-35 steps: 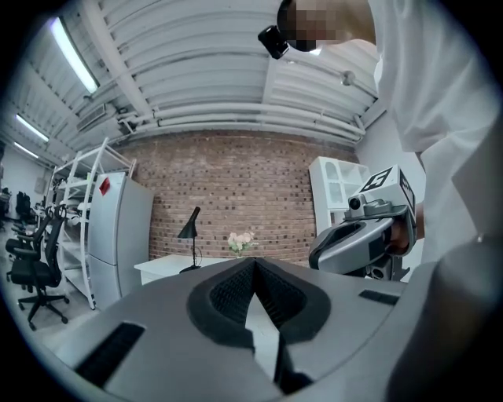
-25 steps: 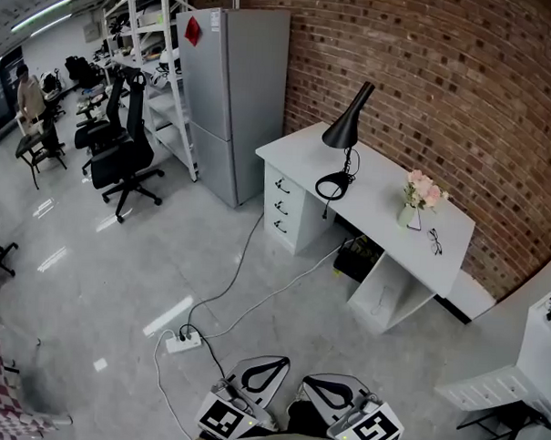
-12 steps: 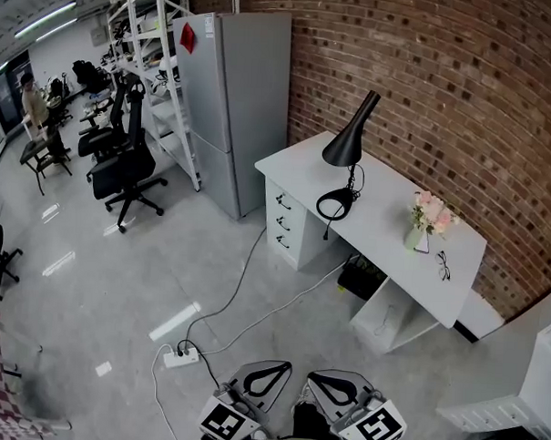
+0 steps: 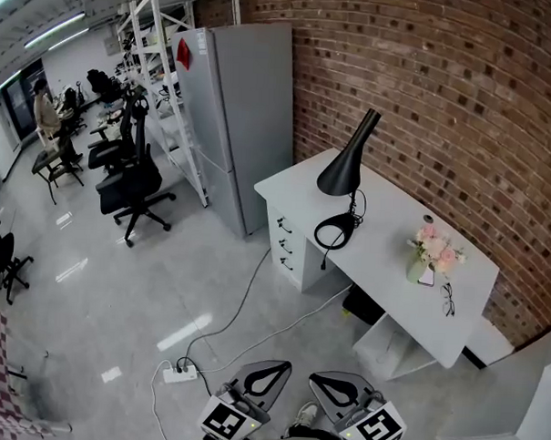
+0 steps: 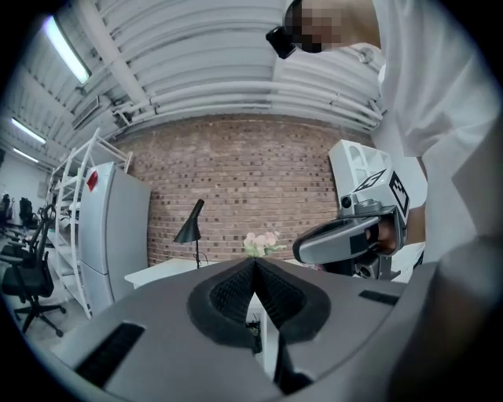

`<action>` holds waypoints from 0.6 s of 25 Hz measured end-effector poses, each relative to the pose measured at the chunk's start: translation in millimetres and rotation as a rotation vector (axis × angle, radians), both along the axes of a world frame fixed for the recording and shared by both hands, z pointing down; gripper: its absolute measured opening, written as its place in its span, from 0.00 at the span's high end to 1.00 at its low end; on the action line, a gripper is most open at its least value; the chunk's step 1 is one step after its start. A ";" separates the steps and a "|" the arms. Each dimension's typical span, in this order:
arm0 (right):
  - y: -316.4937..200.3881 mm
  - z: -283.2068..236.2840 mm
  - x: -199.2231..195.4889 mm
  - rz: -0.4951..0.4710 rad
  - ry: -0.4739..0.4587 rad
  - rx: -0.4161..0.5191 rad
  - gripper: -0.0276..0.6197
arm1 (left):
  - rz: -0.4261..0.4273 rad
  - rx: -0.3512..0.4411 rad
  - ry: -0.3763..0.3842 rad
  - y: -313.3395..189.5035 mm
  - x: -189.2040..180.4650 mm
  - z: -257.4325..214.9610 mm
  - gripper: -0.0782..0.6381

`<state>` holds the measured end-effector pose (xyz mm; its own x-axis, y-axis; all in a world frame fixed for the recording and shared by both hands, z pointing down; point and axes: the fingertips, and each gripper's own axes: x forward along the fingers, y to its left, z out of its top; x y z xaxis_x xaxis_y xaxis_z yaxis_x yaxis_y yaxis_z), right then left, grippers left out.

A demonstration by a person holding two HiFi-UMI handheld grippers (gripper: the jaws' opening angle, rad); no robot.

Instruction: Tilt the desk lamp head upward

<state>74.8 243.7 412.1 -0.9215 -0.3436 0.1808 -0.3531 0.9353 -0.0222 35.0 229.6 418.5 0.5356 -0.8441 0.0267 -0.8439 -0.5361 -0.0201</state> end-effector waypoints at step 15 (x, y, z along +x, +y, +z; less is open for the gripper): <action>-86.9 -14.0 11.9 -0.038 -0.094 0.021 0.93 | -0.063 0.009 -0.042 -86.4 13.6 -5.4 0.89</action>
